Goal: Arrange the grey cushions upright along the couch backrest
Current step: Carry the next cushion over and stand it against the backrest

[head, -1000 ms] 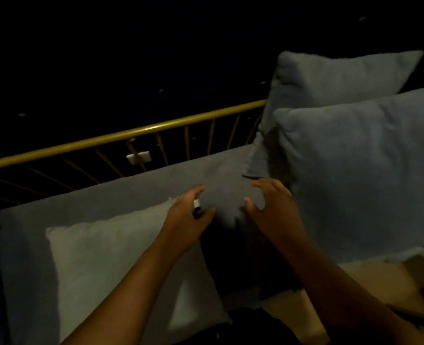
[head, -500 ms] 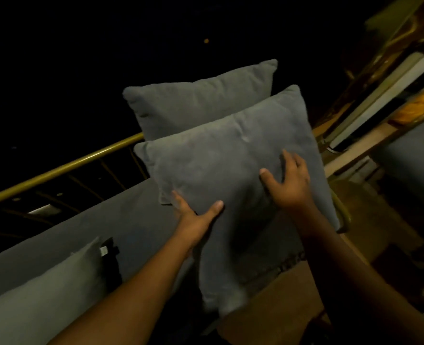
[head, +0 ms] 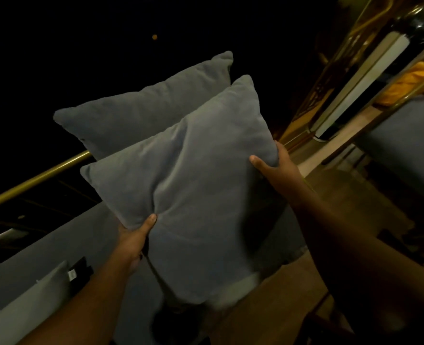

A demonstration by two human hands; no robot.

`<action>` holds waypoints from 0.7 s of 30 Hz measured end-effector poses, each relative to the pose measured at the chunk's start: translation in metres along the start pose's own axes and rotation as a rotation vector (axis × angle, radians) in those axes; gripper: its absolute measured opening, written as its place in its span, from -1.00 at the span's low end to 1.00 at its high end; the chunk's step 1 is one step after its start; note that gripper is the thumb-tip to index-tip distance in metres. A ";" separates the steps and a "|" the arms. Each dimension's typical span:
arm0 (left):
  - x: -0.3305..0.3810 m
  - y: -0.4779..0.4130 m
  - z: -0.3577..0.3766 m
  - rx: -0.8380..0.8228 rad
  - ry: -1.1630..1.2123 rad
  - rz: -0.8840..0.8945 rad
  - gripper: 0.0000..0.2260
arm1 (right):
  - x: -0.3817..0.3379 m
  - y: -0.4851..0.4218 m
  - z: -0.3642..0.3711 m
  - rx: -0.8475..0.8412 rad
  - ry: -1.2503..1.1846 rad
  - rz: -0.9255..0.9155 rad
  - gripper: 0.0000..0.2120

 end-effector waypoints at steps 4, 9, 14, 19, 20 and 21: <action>0.008 0.016 -0.002 -0.019 0.049 0.104 -0.07 | -0.015 0.016 0.002 0.064 0.015 0.023 -0.16; 0.034 0.045 -0.021 -0.036 0.080 0.266 -0.24 | -0.029 0.054 0.001 0.084 0.057 -0.002 0.02; 0.060 0.078 -0.066 -0.011 0.077 0.412 -0.37 | -0.043 0.103 0.010 0.096 -0.054 0.001 0.03; 0.063 0.096 -0.147 0.043 0.071 0.420 -0.30 | -0.073 0.151 0.049 0.034 -0.167 -0.101 -0.08; 0.062 0.099 -0.167 0.044 0.063 0.421 -0.26 | -0.080 0.159 0.060 0.023 -0.175 -0.120 -0.10; 0.063 0.104 -0.187 0.058 0.051 0.430 -0.24 | -0.088 0.167 0.073 0.002 -0.180 -0.138 -0.11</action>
Point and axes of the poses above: each hand's wrist, its own y-axis away from the middle knuckle, its own z-axis out of the palm, x = y × z, the point moved 5 cm from there along -y, towards the middle knuckle
